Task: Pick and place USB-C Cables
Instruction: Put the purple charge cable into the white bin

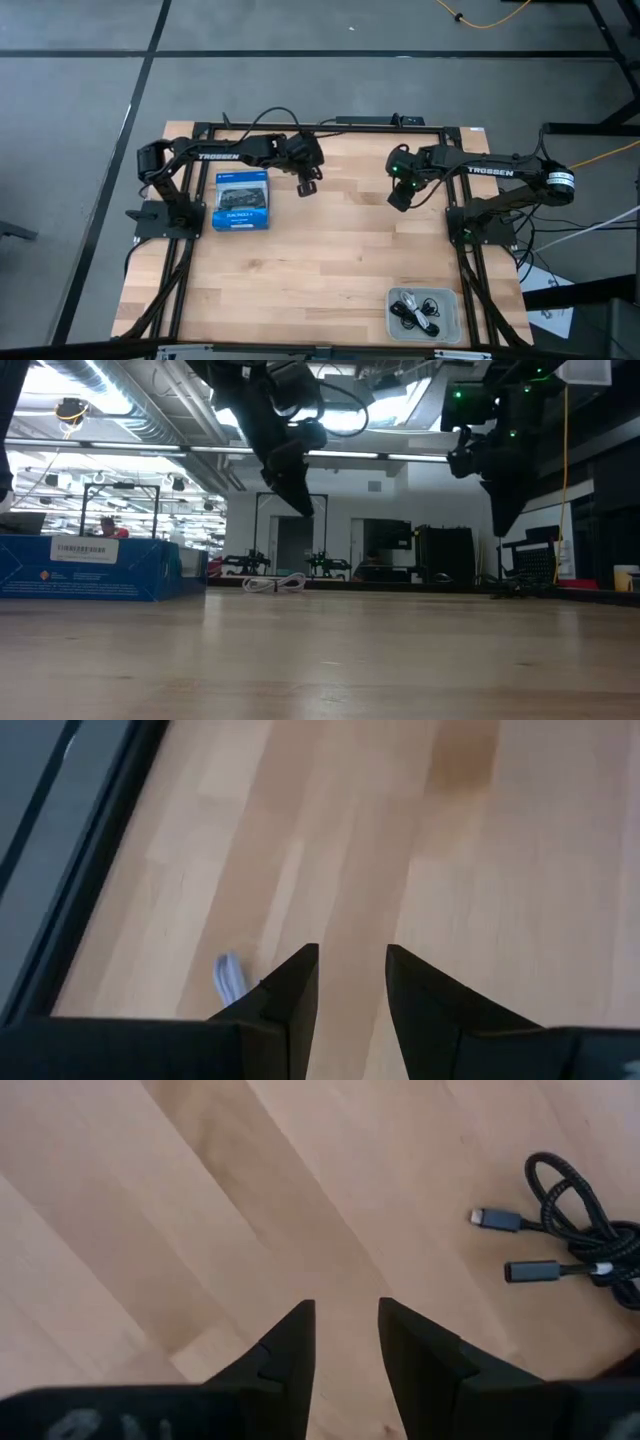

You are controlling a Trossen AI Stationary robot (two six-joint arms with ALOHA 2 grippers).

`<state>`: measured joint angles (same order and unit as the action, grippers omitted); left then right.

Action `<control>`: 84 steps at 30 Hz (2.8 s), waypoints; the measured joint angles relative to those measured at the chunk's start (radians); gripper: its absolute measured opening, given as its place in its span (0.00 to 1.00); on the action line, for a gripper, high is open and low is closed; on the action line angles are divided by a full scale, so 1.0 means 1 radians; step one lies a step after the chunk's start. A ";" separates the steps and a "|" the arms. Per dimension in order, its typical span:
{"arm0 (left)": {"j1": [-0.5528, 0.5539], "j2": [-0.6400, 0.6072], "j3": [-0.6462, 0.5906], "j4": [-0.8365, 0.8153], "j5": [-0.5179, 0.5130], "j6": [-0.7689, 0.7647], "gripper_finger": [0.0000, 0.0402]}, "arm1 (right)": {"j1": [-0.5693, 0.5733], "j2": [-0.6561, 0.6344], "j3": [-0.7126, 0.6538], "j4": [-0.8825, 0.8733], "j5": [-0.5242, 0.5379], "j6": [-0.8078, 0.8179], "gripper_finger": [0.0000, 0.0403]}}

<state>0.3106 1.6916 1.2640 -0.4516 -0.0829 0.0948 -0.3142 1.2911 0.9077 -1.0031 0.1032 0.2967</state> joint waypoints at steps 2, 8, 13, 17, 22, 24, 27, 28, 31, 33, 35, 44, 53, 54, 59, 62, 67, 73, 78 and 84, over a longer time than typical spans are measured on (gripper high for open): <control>0.010 0.011 0.000 0.035 -0.001 -0.030 0.28 | -0.006 0.000 0.000 -0.010 0.000 -0.024 0.29; 0.054 0.070 0.000 0.052 -0.002 -0.023 0.28 | -0.054 0.000 0.000 -0.010 0.000 -0.047 0.29; 0.098 0.129 0.000 0.097 0.000 0.014 0.28 | -0.083 0.000 0.000 0.009 0.000 -0.047 0.29; 0.134 0.168 0.000 0.131 -0.001 0.010 0.28 | -0.089 0.000 0.000 0.011 0.000 -0.045 0.29; 0.183 0.189 0.000 0.102 -0.004 -0.041 0.28 | -0.089 0.000 0.000 0.011 0.000 -0.045 0.29; 0.199 0.189 0.000 0.080 -0.007 -0.061 0.28 | -0.089 0.000 0.000 0.012 0.000 -0.044 0.29; 0.218 0.189 0.000 0.033 -0.005 -0.066 0.28 | -0.089 0.000 0.000 0.012 0.000 -0.044 0.29; 0.223 0.189 0.000 0.011 -0.002 -0.066 0.28 | -0.089 0.000 0.000 0.012 0.000 -0.044 0.29; 0.232 0.210 0.000 -0.042 0.021 -0.062 0.28 | -0.089 0.000 0.000 0.015 0.000 -0.044 0.29; 0.234 0.228 -0.001 -0.055 0.028 -0.059 0.28 | -0.089 0.000 0.000 0.018 0.000 -0.044 0.29; 0.233 0.254 0.001 -0.044 0.027 -0.059 0.28 | -0.089 0.000 0.000 0.020 0.000 -0.044 0.29; 0.216 0.324 0.005 -0.087 0.098 -0.105 0.28 | -0.089 0.000 0.000 0.021 0.000 -0.044 0.29; 0.115 0.226 0.102 -0.299 -0.029 -0.059 0.28 | -0.089 0.000 0.000 0.027 0.000 -0.044 0.29; 0.111 0.215 0.119 -0.345 -0.041 -0.060 0.27 | -0.089 0.000 0.000 0.027 0.000 -0.044 0.29; 0.071 0.218 0.143 -0.478 -0.128 -0.066 0.27 | -0.089 0.000 0.000 0.031 0.000 -0.044 0.29; 0.061 0.234 0.129 -0.515 -0.109 -0.061 0.27 | -0.089 0.000 0.000 0.036 -0.001 -0.044 0.29; 0.034 0.245 0.087 -0.469 -0.111 0.048 0.27 | -0.089 0.000 0.000 0.036 -0.001 -0.044 0.29; 0.011 0.258 0.057 -0.409 -0.134 0.161 0.27 | -0.089 0.000 0.000 0.036 -0.001 -0.044 0.29; 0.000 0.285 0.045 -0.351 -0.126 0.189 0.27 | -0.089 0.000 0.000 0.037 -0.001 -0.044 0.29; -0.001 0.319 0.049 -0.321 -0.125 0.208 0.27 | -0.088 0.000 0.000 0.037 -0.002 -0.044 0.29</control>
<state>0.3096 2.0109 1.3132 -0.7727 -0.2081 0.3023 -0.4025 1.2911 0.9077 -0.9658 0.1016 0.2531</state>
